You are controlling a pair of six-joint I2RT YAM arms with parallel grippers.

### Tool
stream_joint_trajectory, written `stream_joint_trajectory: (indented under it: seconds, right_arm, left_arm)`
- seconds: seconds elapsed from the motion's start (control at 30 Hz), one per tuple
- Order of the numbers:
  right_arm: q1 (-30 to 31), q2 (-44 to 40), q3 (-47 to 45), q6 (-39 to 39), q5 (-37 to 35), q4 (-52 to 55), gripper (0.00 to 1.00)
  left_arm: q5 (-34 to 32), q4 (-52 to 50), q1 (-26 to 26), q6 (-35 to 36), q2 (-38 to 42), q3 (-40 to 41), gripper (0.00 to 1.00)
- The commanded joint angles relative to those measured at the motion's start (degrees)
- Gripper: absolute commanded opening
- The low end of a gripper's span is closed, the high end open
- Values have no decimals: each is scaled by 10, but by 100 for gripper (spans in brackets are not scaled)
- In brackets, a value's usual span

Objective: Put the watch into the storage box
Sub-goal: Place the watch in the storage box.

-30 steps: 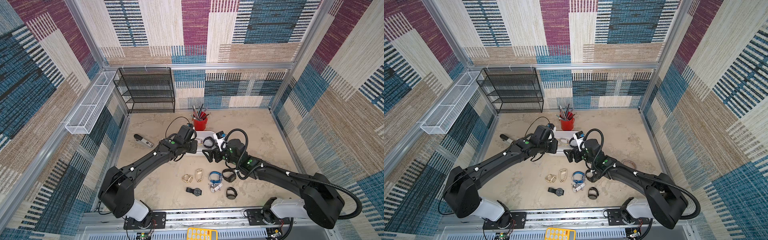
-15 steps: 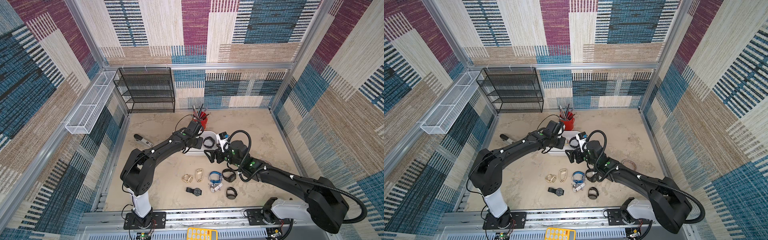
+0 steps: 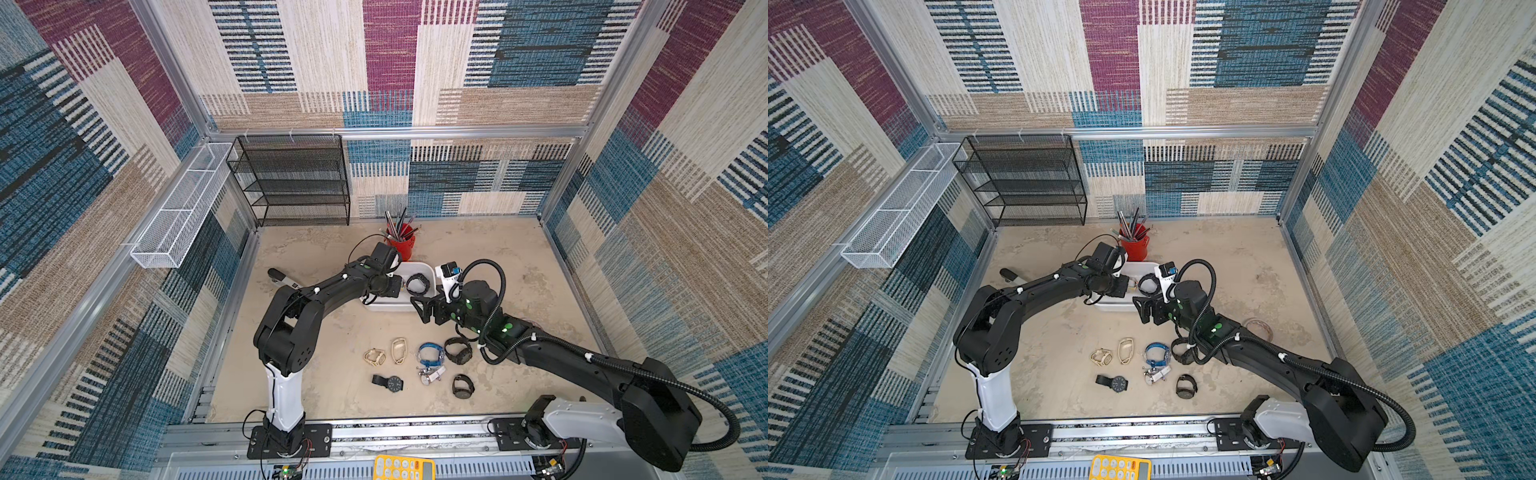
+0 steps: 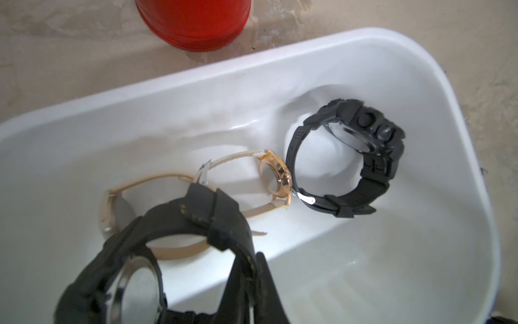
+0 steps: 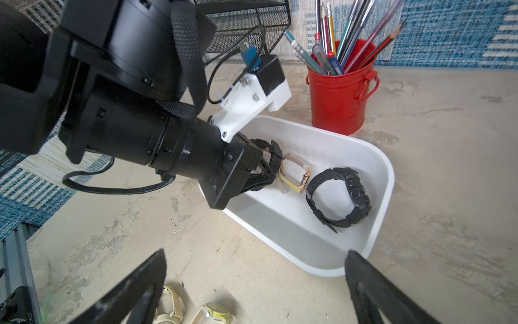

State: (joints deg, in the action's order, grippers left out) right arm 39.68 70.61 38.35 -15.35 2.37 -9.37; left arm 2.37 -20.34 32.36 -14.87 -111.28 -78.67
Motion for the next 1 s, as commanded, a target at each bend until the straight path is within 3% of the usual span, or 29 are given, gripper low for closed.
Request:
stream_joint_trajectory:
  seconds: [0.0,0.13,0.37,0.43,0.6,0.77,0.97]
  right_arm:
    - [0,1,7,-3,-9,-9,99]
    - [-1,-4,10,-4,-10,-12,100]
    - [0,-18,17,-4,-16,-18,100]
    - [0,-21,13,-5,-11,-26,100]
    - [0,-27,13,-7,-18,-16,100]
    - [0,-32,0,-9,-18,-24,100]
    - [0,-39,6,-24,-32,36,100]
  left_arm:
    - [22,17,-6,-14,-1,2,3]
    - [21,17,-8,-22,18,8,15]
    - [46,36,-9,-33,76,29,69]
    - [57,39,-9,-33,88,35,77]
    - [81,109,-9,-50,152,112,85]
    - [82,227,-10,-68,243,238,94]
    - [95,279,-10,-81,344,334,97]
